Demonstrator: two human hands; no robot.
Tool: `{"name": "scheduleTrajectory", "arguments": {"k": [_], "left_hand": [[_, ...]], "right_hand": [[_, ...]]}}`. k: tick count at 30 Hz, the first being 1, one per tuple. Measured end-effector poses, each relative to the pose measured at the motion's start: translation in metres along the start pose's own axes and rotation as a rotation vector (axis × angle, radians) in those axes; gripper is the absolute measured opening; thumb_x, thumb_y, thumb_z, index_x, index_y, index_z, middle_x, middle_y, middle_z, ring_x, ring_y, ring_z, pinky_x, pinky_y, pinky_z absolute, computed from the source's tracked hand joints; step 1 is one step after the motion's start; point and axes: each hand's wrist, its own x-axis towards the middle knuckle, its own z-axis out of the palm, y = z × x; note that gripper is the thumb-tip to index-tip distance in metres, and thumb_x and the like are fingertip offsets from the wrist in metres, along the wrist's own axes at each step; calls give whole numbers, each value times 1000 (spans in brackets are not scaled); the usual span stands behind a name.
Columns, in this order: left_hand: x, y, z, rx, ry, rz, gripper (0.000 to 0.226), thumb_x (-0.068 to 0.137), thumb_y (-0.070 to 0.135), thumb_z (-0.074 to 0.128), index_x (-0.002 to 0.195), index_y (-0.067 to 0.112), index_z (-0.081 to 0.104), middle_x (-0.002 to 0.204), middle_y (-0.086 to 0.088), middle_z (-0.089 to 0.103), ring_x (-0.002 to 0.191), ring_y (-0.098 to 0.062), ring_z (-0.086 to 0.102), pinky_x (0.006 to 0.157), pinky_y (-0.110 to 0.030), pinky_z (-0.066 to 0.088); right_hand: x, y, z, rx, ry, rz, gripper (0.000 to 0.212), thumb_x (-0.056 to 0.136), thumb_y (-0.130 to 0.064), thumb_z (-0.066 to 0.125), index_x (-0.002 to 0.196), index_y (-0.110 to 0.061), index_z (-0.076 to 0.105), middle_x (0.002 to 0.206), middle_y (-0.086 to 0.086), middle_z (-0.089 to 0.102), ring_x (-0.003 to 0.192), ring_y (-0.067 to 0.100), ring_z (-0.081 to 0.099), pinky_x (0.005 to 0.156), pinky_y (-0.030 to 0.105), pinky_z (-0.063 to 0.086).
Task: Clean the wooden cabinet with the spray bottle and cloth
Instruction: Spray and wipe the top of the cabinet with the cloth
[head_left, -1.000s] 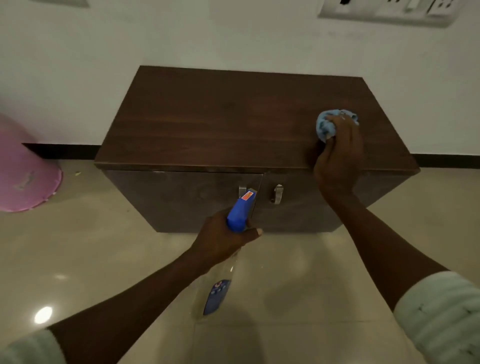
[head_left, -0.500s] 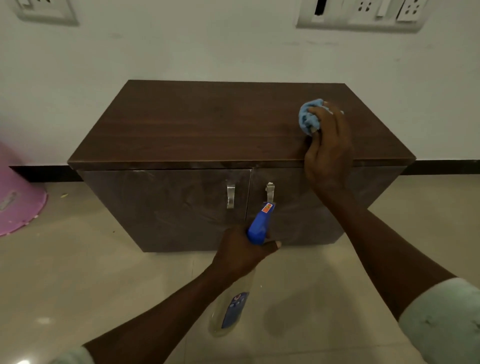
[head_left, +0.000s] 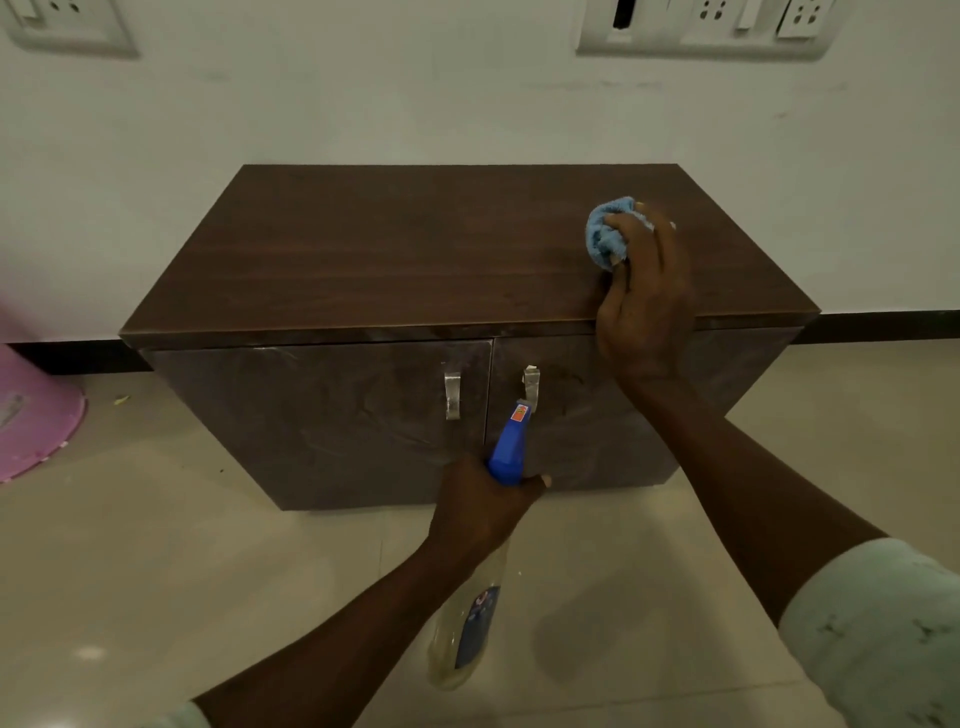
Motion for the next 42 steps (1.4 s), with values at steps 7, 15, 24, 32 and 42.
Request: {"name": "scheduleTrajectory", "arguments": {"k": [7,15,24,32,42], "left_hand": [[-4,-14,-1,11,-7,49,26,76,25,72,86,6,59,67,-6,56,59,-15,54,61,-28,50],[-9,-28,-19,-54,88,47,29,74,32,73,92,14,59,78,-12,63,67,-20,59,69,-35,54],[-8,-31,-47,73,271,129,27,76,34,70,78,10,57,60,-1,55,52,-10,52,47,-9,43],[-5,-33,-43,63,191,75,25,76,34,70,82,14,58,65,-4,58,57,-14,55,59,-26,50],[-14,-55,-48,48,241,57,25,77,32,70,84,12,58,72,-14,63,61,-20,58,62,-31,52]], "right_hand": [[0,-3,-2,-3,-13,16,37,94,-17,40,124,-3,59,130,15,57,123,27,52,108,24,36],[-4,-1,-3,82,-64,-31,34,95,-10,42,125,-3,58,135,16,53,128,28,48,114,19,28],[-9,-5,1,62,-84,-28,32,96,-11,45,126,-11,58,134,12,55,129,23,47,113,18,28],[-7,-7,0,55,-71,-22,34,93,-8,44,123,-10,59,133,12,56,128,24,48,111,8,20],[-9,-28,-17,194,-12,-14,31,93,-4,45,121,0,60,134,19,54,130,29,47,113,22,32]]}}
